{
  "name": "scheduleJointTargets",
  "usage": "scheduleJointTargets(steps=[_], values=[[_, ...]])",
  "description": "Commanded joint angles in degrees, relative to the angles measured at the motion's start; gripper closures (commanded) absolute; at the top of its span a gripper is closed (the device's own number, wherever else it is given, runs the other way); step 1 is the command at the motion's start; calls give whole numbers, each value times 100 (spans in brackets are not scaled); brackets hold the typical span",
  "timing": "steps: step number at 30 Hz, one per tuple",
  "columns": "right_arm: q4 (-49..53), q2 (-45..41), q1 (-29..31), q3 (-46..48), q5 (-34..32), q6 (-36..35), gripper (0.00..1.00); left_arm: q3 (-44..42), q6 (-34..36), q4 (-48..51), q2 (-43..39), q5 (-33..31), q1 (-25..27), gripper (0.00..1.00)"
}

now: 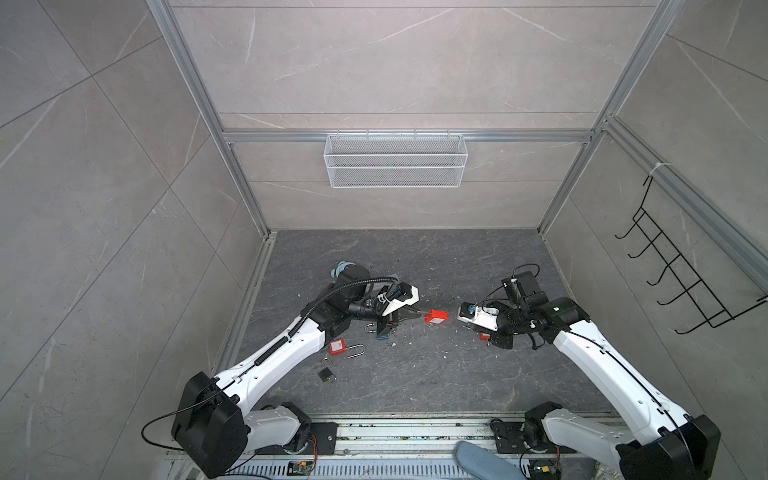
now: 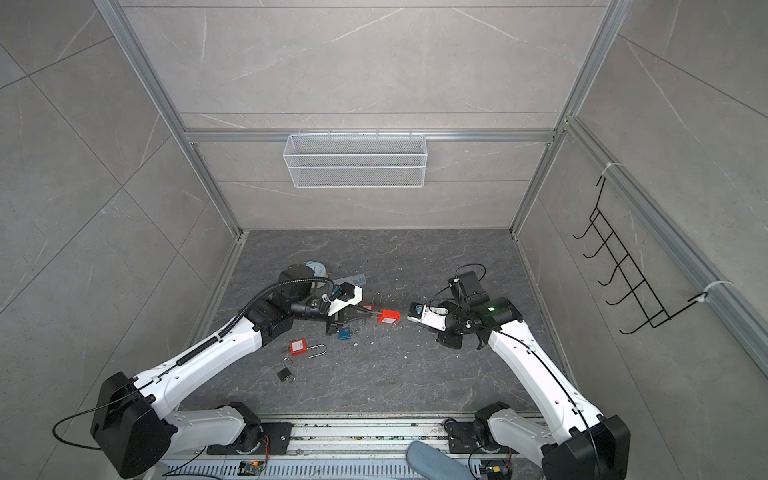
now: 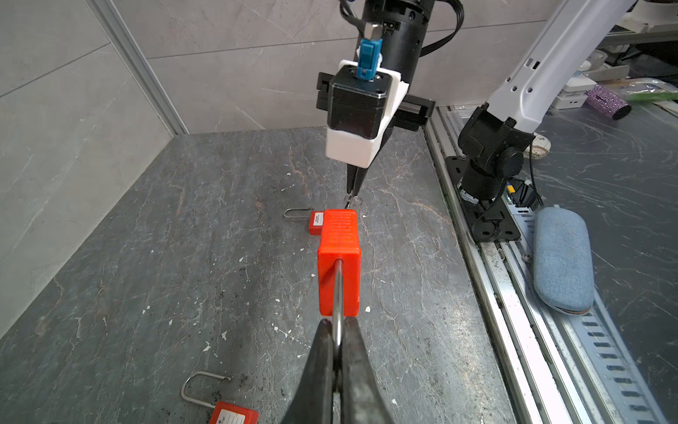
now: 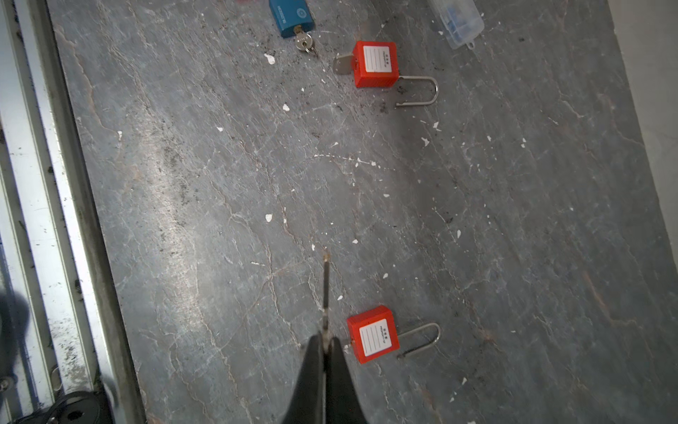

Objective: Lock with the key

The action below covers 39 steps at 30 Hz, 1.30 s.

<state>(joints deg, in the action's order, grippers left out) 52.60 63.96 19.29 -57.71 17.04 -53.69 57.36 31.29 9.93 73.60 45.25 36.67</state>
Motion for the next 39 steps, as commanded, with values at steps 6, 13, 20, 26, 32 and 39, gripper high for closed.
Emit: scheduleJointTargets(steps=[6, 13, 20, 26, 32, 39], values=[[-663, -257, -397, -127, -388, 1324, 100, 1293, 690, 2011, 994, -120, -18, 100], [-855, -426, -497, -115, -513, 2009, 100, 2767, 570, 3199, 2287, -487, 18, 100], [-920, -558, -509, 19, -687, 2319, 100, 4220, 856, 4460, 3600, -636, 205, 100], [-877, -589, -515, 67, -893, 2402, 100, 4914, 809, 4786, 4344, -839, 367, 100], [-927, -580, -523, 135, -696, 2469, 100, 5700, 817, 5289, 5153, -904, 549, 100], [-928, -529, -523, 169, -552, 2528, 100, 6751, 692, 5854, 5948, -975, 713, 100]])
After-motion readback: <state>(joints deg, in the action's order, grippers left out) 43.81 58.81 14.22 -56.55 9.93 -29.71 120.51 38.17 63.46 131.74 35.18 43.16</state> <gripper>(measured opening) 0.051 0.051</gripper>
